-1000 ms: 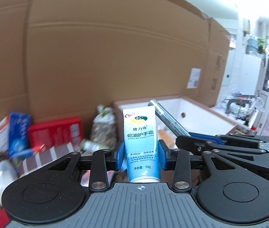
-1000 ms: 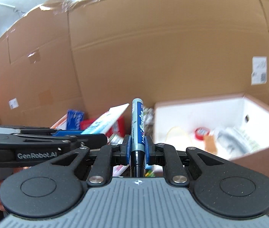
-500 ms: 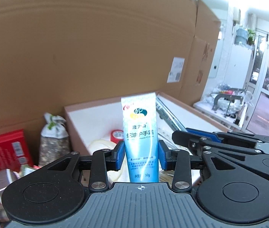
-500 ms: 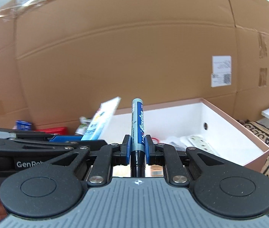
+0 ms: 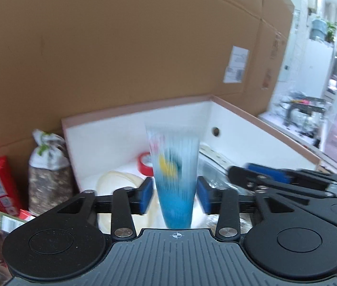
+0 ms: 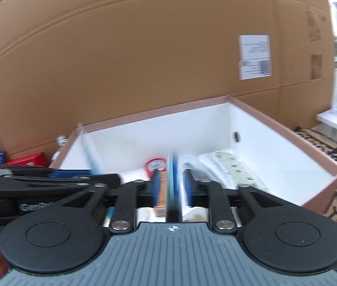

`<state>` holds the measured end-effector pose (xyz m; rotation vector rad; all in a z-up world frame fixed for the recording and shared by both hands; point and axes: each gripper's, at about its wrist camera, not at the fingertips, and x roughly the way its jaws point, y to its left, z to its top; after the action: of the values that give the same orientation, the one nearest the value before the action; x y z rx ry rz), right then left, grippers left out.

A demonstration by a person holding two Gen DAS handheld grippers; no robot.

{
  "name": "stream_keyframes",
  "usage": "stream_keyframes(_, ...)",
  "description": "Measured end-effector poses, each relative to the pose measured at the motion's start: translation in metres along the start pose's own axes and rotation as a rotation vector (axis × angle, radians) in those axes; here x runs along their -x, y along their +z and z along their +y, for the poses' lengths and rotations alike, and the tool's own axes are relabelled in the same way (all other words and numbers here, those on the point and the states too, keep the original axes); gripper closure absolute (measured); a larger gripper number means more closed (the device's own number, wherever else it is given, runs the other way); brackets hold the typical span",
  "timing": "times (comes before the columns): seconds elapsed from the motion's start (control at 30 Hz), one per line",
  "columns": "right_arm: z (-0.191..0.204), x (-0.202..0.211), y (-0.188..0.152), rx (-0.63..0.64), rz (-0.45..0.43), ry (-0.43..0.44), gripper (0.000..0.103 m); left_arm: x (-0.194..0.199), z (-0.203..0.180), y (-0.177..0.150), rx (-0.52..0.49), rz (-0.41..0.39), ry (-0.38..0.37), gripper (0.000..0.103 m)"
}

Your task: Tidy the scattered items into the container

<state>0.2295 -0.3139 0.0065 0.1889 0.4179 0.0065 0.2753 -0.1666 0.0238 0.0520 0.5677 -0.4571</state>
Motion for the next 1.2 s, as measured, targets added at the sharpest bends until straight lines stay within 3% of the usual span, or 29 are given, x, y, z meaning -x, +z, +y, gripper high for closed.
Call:
stream_keyframes(0.07, -0.007, 0.004, -0.002, -0.012, -0.047, -0.058, 0.037, 0.006, 0.002, 0.000, 0.012, -0.044, 0.068, 0.005)
stream_keyframes(0.1, -0.011, 0.007, -0.002, -0.020, -0.067, -0.080, 0.020, 0.011, 0.005, 0.000, 0.022, -0.075, 0.063, 0.000)
stream_keyframes(0.13, -0.014, 0.011, -0.003, -0.039, -0.080, -0.089, 0.014, 0.015, 0.007, 0.000, 0.026, -0.097, 0.040, 0.000)
stream_keyframes(0.3, -0.023, 0.029, -0.007, -0.101, -0.117, -0.091, 0.002, 0.021, 0.007, 0.004, 0.060, -0.050, -0.010, 0.000)
stream_keyframes(0.97, -0.023, 0.073, -0.010, -0.125, -0.168, -0.076, 0.000, 0.064, 0.010, -0.001, 0.089, -0.091, 0.032, 0.000)
stream_keyframes(1.2, -0.010, 0.089, -0.019, -0.101, -0.128, -0.057, 0.000, 0.078, 0.003, -0.018, 0.059, -0.086, 0.080, 0.000)
